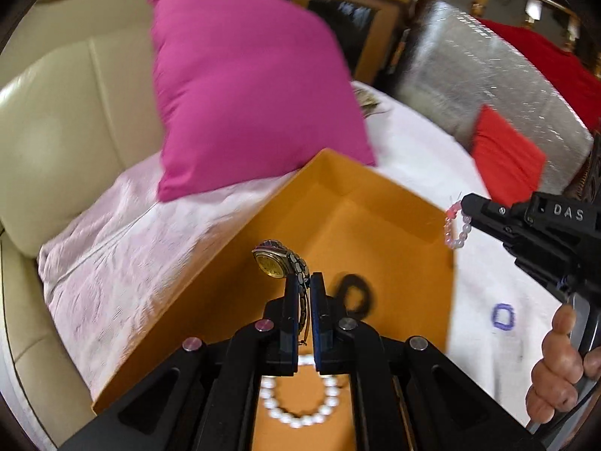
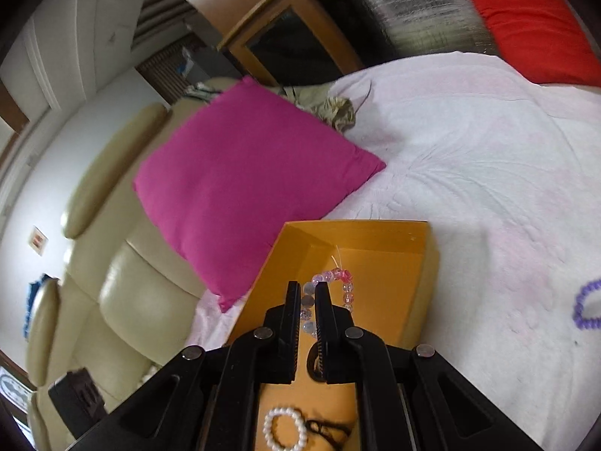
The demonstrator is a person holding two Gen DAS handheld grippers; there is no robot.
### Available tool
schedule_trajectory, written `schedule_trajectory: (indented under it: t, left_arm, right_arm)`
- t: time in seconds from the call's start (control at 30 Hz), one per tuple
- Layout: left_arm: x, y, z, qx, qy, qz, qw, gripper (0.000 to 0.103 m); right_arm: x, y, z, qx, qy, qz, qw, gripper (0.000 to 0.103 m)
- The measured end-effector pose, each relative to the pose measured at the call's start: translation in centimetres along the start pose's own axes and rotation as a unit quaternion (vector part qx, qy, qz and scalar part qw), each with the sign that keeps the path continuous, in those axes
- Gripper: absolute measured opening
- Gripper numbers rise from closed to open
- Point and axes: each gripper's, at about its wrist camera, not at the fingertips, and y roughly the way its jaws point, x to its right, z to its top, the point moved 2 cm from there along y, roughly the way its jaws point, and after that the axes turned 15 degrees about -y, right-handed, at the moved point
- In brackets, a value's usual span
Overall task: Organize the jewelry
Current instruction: 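Carry the watch and pink bracelet over the orange box and open both tools, then move the left tool to the purple bracelet while the right tool approaches the silver bangle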
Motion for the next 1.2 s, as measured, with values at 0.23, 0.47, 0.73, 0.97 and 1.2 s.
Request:
schedule_trajectory:
  t: [0.23,0.47,0.73,0.97,1.2]
  left_arm:
    - [-1.4,1.7,0.0,-0.017,-0.005,0.053,0.9985,0.008]
    - [0.1,-0.2,-0.1,0.040,0.018,0.082,0.9956,0.048]
    - [5.6,-2.4,-2.1,0.118,0.078,0.070,0.9875,0.062]
    - [13.4,-3.5,-6.6,0.137,0.153,0.024,0.9784,0.071]
    - [19.7,-1.9,-11.1,0.099,0.212,-0.006,0.9723,0.072]
  right_arm:
    - [-0.1,3.5,-0.3,-0.047,0.008,-0.028,0.998,0.012]
    - [0.0,0.3,-0.2,-0.028,0.009,-0.013,0.999,0.041]
    - [7.2,-13.4,-2.0,0.062,0.028,-0.081,0.994,0.042]
    - [17.3,-26.9,-8.0,0.146,0.104,-0.176,0.968,0.053]
    - [24.9,-34.0,-14.1,0.173,0.185,-0.219,0.942,0.053]
